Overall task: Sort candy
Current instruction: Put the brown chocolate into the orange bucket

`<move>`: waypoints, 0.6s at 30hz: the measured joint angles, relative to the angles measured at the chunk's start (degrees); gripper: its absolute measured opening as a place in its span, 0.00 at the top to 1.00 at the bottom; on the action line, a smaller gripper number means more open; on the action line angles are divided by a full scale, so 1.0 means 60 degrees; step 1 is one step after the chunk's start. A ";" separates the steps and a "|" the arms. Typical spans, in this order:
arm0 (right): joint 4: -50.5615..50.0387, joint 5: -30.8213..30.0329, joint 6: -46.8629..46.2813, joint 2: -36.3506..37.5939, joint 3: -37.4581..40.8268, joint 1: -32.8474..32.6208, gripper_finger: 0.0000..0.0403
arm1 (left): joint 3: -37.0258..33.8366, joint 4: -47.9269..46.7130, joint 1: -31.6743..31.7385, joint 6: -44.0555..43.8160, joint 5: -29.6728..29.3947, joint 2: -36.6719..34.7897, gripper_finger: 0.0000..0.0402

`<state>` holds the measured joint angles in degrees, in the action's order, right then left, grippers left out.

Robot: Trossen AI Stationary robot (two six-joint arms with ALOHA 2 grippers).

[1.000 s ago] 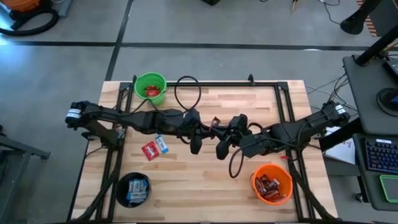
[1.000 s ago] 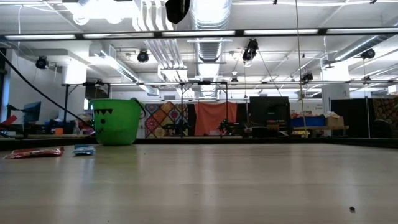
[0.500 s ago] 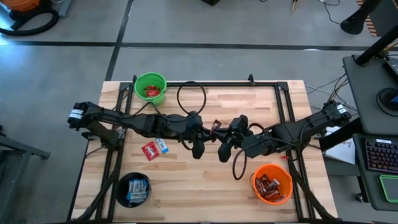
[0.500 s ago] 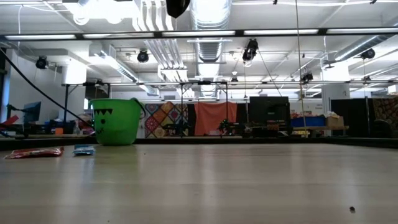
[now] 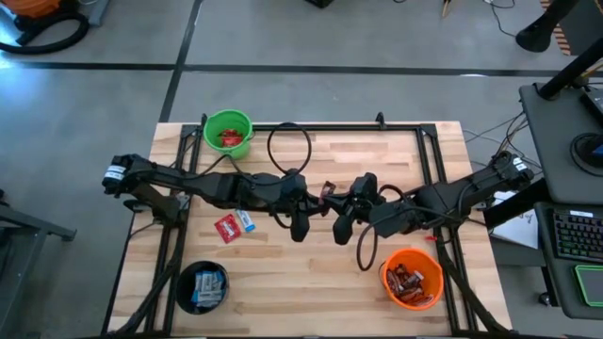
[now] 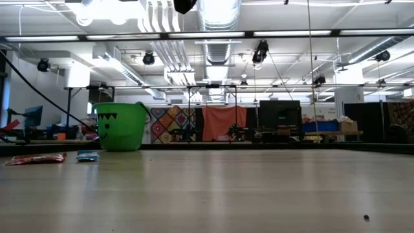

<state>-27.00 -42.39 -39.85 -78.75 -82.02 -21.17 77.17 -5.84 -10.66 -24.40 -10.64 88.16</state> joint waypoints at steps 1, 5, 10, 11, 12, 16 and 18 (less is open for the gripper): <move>-0.0012 0.0068 0.0002 0.0007 0.0000 0.0007 0.98 | 0.0003 -0.0001 -0.0004 0.0000 0.0001 -0.0002 0.99; -0.0015 0.0093 -0.0026 0.0015 0.0000 0.0007 0.98 | 0.0000 0.0004 -0.0007 0.0058 0.0005 -0.0004 0.99; -0.0083 0.0126 -0.0017 0.0015 0.0004 0.0015 0.97 | 0.0003 0.0004 -0.0018 0.0062 0.0005 -0.0004 0.99; -0.0184 0.0183 -0.0025 0.0030 0.0003 0.0016 0.96 | 0.0003 -0.0005 -0.0018 0.0062 0.0005 -0.0004 0.99; -0.0323 0.0228 -0.0107 0.0046 0.0000 0.0023 0.95 | 0.0003 -0.0019 -0.0018 0.0062 0.0005 -0.0004 0.99; -0.0946 0.0251 -0.0544 0.0056 -0.0011 0.0029 0.87 | 0.0003 -0.0160 -0.0018 0.0055 -0.0003 -0.0004 0.99; -0.1014 0.0254 -0.0589 0.0056 -0.0007 0.0029 0.82 | 0.0003 -0.0156 -0.0018 0.0055 -0.0007 -0.0004 0.99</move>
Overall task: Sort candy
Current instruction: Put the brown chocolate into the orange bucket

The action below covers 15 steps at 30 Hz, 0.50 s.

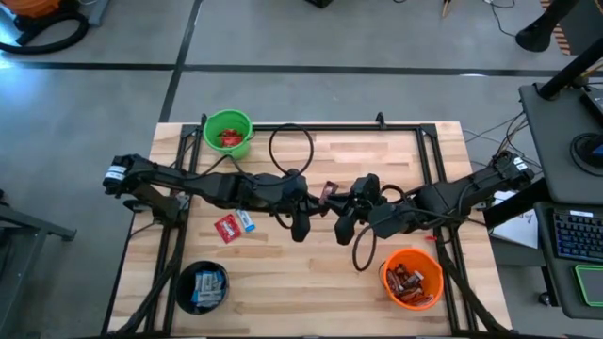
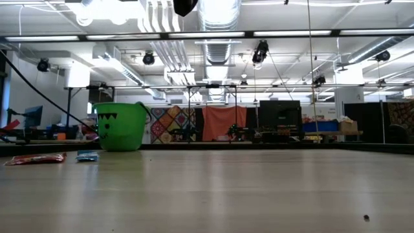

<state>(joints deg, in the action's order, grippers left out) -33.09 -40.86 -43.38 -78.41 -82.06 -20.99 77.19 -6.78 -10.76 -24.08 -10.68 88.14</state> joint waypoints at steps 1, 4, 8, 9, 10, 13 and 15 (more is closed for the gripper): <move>-0.0002 -0.0003 -0.0011 0.0000 0.0000 0.0000 0.79 | 0.0000 0.0010 0.0000 0.0000 -0.0011 0.0000 0.99; -0.0055 -0.0004 -0.0011 0.0000 0.0000 0.0000 0.72 | 0.0000 0.0010 0.0000 -0.0003 -0.0046 0.0000 0.99; -0.0235 -0.0099 -0.0043 0.0000 0.0026 0.0007 0.65 | 0.0012 0.0032 -0.0008 0.0008 -0.0108 -0.0018 0.99; -0.0214 -0.0092 -0.0052 0.0000 0.0033 0.0011 0.64 | 0.0015 -0.0008 -0.0015 0.0011 -0.0125 -0.0026 0.99; -0.0231 -0.0111 -0.0051 0.0000 0.0033 0.0011 0.63 | 0.0015 0.0010 -0.0015 0.0007 -0.0115 -0.0029 0.99; -0.0288 -0.0160 -0.0047 0.0028 0.0033 0.0011 0.61 | 0.0015 0.0013 -0.0036 -0.0022 -0.0105 -0.0029 0.99; -0.0249 -0.0168 -0.0047 0.0066 0.0033 0.0011 0.61 | 0.0015 0.0041 -0.0058 -0.0036 -0.0134 -0.0029 0.99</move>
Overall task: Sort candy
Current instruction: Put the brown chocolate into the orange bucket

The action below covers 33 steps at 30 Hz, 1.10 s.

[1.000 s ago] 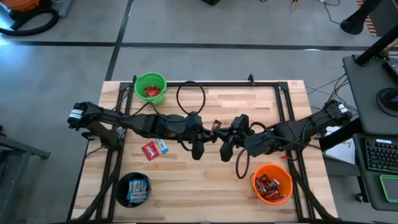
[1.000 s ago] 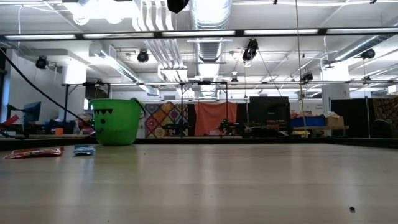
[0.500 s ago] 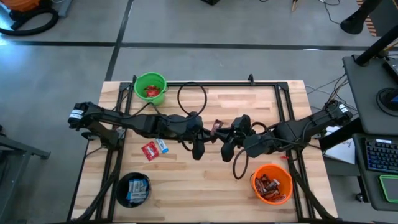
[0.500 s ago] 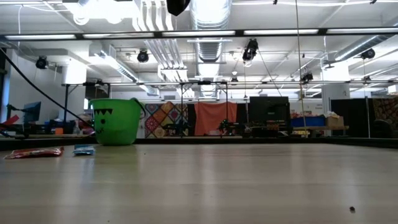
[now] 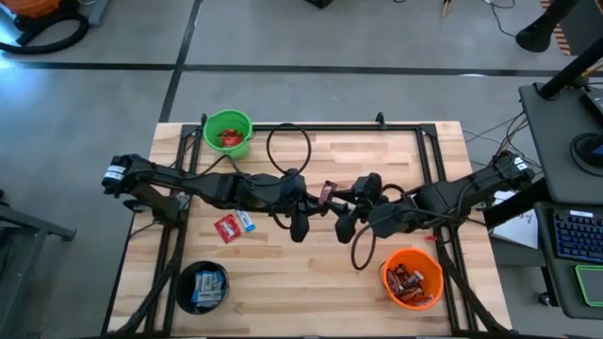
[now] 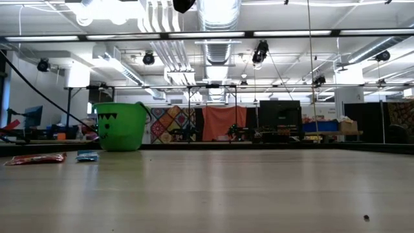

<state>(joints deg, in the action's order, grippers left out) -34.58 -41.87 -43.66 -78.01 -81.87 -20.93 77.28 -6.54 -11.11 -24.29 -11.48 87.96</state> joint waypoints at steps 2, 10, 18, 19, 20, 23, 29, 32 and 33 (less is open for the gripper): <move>0.0040 -0.0029 0.0010 0.0039 0.0000 0.0004 0.61 | 0.0004 0.0036 -0.0025 -0.0009 -0.0007 0.0000 0.99; 0.0230 -0.0204 0.0139 0.0043 0.0000 0.0084 0.61 | 0.0011 0.0082 -0.0084 -0.0102 -0.0132 0.0058 0.99; 0.0580 -0.0375 0.0524 0.0043 -0.0023 0.0090 0.60 | 0.0018 0.0112 -0.0267 -0.0223 -0.0073 0.0066 0.99; 0.0628 -0.0385 0.0544 0.0043 -0.0042 0.0095 0.60 | 0.0018 0.0122 -0.0281 -0.0248 -0.0066 0.0069 0.99; 0.0737 -0.0404 0.0597 0.0043 -0.0044 0.0097 0.60 | 0.0018 0.0129 -0.0285 -0.0284 -0.0044 0.0069 0.99; 0.1242 -0.0618 0.0902 0.0043 -0.0043 0.0122 0.60 | 0.0031 0.0204 -0.0304 -0.0293 0.0184 0.0069 0.99; 0.1526 -0.0861 0.1121 0.0042 -0.0058 0.0259 0.60 | 0.0025 0.0644 -0.0484 -0.0082 0.1141 0.0138 0.99; 0.1520 -0.0701 0.1000 0.0017 -0.0058 0.0215 0.61 | 0.0024 0.0620 -0.0496 0.0035 0.0502 0.0120 0.99; 0.1503 -0.0674 0.0994 0.0014 -0.0058 0.0215 0.62 | 0.0018 0.0543 -0.0496 0.0036 0.0314 0.0101 0.99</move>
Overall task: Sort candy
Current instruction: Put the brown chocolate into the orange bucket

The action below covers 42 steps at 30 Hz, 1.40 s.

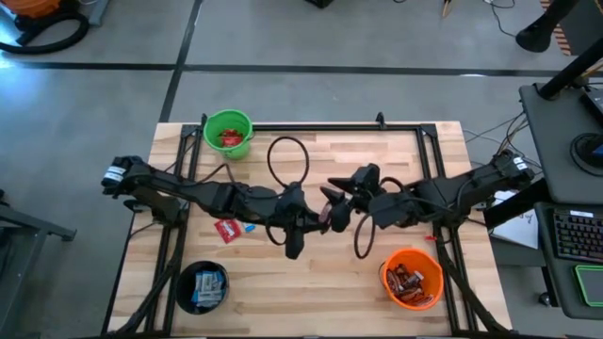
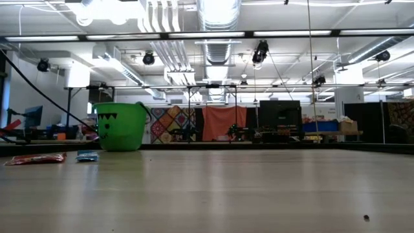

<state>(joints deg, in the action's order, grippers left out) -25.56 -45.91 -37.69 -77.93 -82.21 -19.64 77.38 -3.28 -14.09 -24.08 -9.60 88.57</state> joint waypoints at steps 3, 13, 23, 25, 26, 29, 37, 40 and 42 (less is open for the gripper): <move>0.0007 0.0072 -0.0002 -0.0007 0.0000 0.0007 0.62 | -0.0004 -0.0188 0.0057 -0.0032 -0.0140 -0.0049 0.99; -0.0001 0.0341 0.0036 0.0242 -0.0329 -0.0018 0.60 | -0.0011 -0.0296 0.0638 0.0103 -0.0348 -0.0052 0.99; -0.0497 0.0635 -0.0644 0.0213 -0.0361 -0.0022 0.60 | -0.0018 -0.0276 0.0900 0.0300 -0.0317 -0.0054 0.99; -0.0488 0.0691 -0.0717 0.0208 -0.0351 -0.0022 0.60 | -0.0025 -0.0203 0.0895 0.0357 -0.0315 -0.0054 0.99; -0.0488 0.0696 -0.0780 0.0208 -0.0350 -0.0022 0.60 | -0.0025 -0.0144 0.0901 0.0374 -0.0315 -0.0054 0.99; -0.0483 0.0652 -0.0863 0.0208 -0.0350 -0.0022 0.60 | -0.0025 0.0096 0.0959 0.0391 -0.0304 -0.0054 0.99; -0.0496 0.0675 -0.0985 0.0185 -0.0342 -0.0022 0.63 | -0.0025 0.0268 0.0979 0.0431 -0.0283 -0.0054 0.99; -0.0496 0.0683 -0.0994 0.0154 -0.0342 -0.0026 0.65 | -0.0028 0.0491 0.0998 0.0433 -0.0273 -0.0054 0.99; -0.0487 0.0683 -0.0994 0.0149 -0.0342 -0.0022 0.67 | -0.0029 0.0583 0.0998 0.0431 -0.0271 -0.0050 0.99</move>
<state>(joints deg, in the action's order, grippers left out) -28.48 -41.81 -43.66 -77.03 -84.27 -19.77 77.21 0.22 -8.10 -21.49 -11.22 88.27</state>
